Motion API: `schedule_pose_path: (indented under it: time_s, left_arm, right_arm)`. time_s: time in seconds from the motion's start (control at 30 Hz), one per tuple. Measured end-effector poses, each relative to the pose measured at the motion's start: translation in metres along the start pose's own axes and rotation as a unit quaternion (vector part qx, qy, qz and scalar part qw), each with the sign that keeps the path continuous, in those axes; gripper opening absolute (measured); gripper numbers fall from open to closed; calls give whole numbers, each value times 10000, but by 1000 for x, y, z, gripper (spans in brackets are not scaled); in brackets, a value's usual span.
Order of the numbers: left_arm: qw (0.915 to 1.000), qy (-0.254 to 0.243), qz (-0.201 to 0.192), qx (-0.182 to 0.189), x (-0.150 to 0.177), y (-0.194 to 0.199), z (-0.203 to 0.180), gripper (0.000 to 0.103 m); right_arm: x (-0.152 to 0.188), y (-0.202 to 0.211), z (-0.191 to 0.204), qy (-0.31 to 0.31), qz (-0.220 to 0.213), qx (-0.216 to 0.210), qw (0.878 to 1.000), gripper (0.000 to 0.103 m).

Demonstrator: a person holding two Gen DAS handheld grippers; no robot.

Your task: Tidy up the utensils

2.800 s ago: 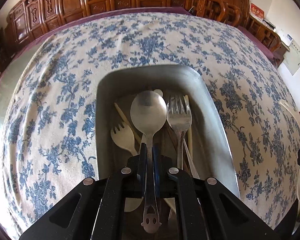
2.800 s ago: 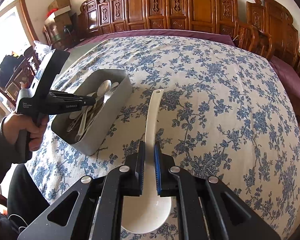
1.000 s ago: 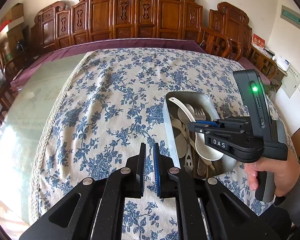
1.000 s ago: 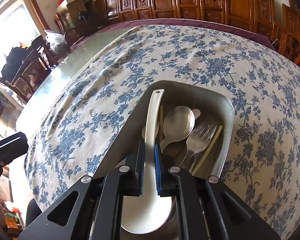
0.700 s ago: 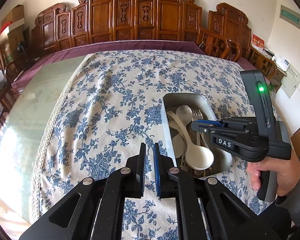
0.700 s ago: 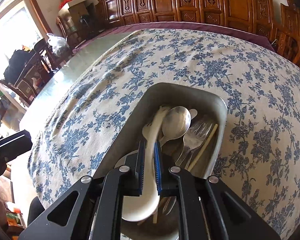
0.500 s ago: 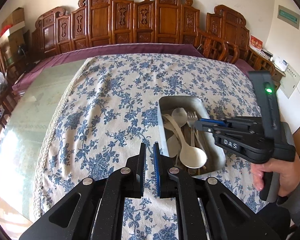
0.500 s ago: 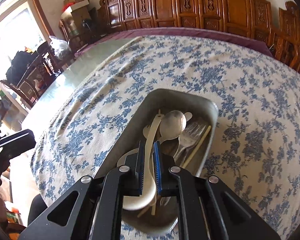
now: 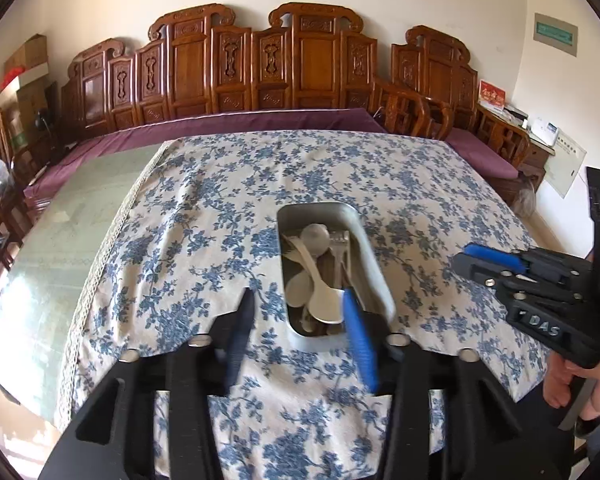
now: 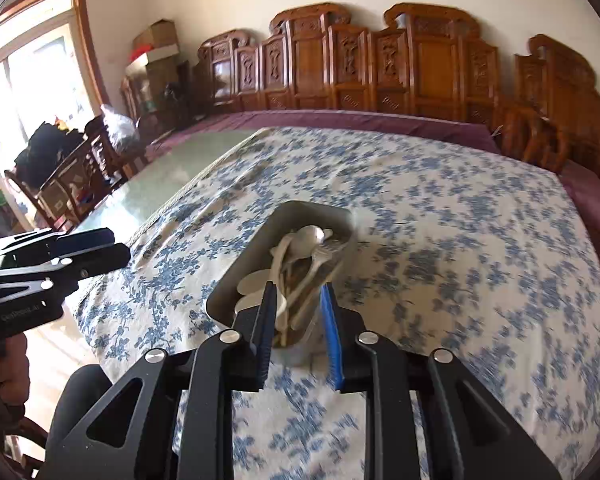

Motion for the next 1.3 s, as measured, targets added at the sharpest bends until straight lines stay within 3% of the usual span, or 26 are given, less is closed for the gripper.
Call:
schedule_pose_path:
  time_s: [0.1, 0.2, 0.33, 0.47, 0.57, 0.73, 0.83, 1.3]
  left_arm:
    - [10000, 7, -75, 29, 6, 8, -9, 68]
    - [9999, 12, -115, 81, 13, 17, -20, 80]
    - [9997, 29, -181, 135, 20, 29, -31, 88]
    - [9996, 3, -231, 159, 23, 41, -40, 95]
    - [9995, -26, -301, 88, 21, 52, -45, 95]
    - [9990, -64, -437, 27, 15, 70, -51, 95]
    - [9987, -54, -509, 11, 11, 81, -53, 95]
    - [9945, 113, -1042, 15, -17, 136, -55, 95]
  right_arm:
    - [10, 24, -2, -17, -148, 132, 9998, 26]
    - [20, 46, -5, -98, -282, 236, 9993, 35]
    - [30, 70, -8, -136, -432, 411, 9981, 52]
    - [36, 91, -12, -204, -543, 519, 9970, 58]
    - [37, 105, -12, -220, -647, 640, 9956, 68]
    - [34, 129, -11, -229, -878, 864, 9921, 95]
    - [29, 143, -10, -247, -1008, 944, 9901, 100]
    - [5, 197, 10, -105, -1525, 1206, 9809, 100]
Point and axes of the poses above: each gripper's, at about its wrist camera, not at the fingertips, and y roughly against the way its jaws point, z to its left, x to its underside, the point moved 4 cm from there along -y, roughly the way its jaws point, and after that the axes turned 12 degrees about -x, right-handed, at the moved point
